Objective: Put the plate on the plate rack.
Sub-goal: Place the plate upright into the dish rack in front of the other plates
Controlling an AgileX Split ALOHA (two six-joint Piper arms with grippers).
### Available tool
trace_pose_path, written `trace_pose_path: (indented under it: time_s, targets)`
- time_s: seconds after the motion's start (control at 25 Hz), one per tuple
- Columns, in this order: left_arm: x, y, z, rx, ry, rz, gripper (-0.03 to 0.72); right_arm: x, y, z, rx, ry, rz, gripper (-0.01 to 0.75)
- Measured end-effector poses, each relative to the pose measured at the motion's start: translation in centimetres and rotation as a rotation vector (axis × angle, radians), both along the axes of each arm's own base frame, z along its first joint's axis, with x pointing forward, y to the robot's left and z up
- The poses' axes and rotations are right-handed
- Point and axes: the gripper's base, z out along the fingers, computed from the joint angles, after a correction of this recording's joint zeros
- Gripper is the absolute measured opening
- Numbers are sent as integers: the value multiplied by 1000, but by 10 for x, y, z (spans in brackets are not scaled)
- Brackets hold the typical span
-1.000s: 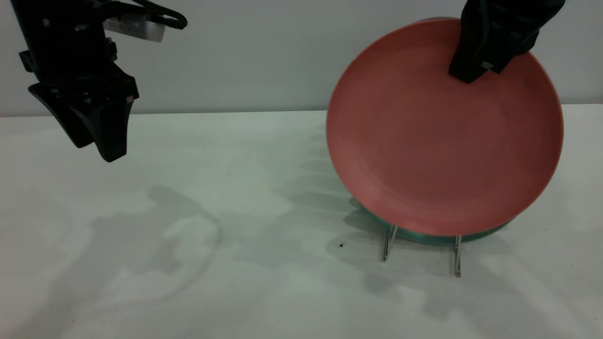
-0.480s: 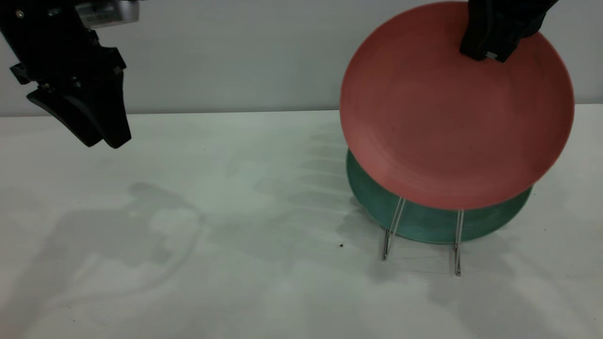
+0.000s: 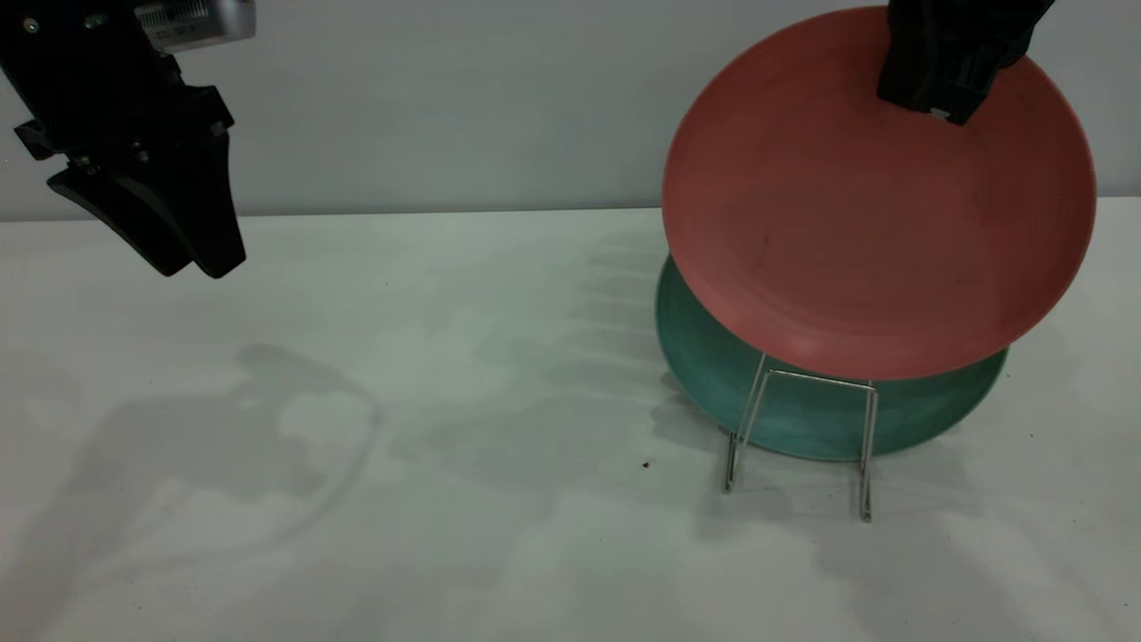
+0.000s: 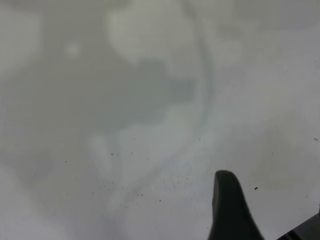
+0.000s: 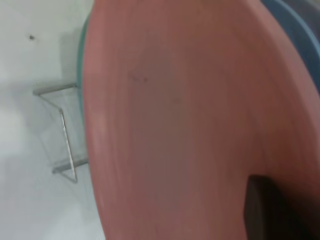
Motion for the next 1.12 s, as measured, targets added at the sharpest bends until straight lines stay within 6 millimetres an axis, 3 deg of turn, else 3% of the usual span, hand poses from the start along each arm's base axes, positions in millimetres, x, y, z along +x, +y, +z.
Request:
trace_pose_path:
  time_s: [0.44,1.12]
  targets:
    - [0,0,0,0,-2,0,452,-21,31,2,-146,-55,79,87]
    - [0,0,0,0,2,-1,452,-26,38,2,-108,-55,49,87]
